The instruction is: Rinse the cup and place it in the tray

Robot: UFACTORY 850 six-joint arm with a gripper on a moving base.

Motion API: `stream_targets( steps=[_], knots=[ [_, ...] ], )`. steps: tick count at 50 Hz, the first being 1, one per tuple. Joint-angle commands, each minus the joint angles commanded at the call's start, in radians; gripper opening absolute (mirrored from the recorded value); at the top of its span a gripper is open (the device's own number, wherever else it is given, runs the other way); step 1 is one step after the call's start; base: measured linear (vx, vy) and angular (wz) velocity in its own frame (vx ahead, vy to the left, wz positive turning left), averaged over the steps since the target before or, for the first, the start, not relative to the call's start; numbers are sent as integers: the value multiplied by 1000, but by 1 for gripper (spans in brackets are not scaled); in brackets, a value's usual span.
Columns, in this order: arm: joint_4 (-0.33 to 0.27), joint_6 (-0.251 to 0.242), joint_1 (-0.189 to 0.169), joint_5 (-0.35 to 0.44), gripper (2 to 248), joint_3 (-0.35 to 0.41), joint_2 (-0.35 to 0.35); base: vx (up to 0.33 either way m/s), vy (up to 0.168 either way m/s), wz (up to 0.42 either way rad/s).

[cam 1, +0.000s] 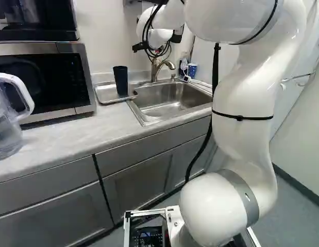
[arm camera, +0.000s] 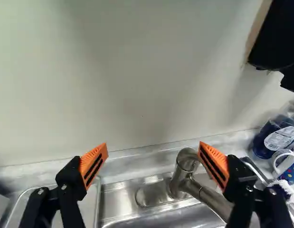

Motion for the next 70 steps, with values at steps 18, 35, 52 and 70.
stream_targets(
  steps=[18,35,52,70],
  knots=[
    [0,0,0,37,247,0,0,0,0,0],
    [0,0,-3,107,247,15,13,0,0,0],
    [0,0,-18,109,247,103,90,0,0,0],
    [0,0,-39,109,247,203,182,0,0,0]
  ],
)
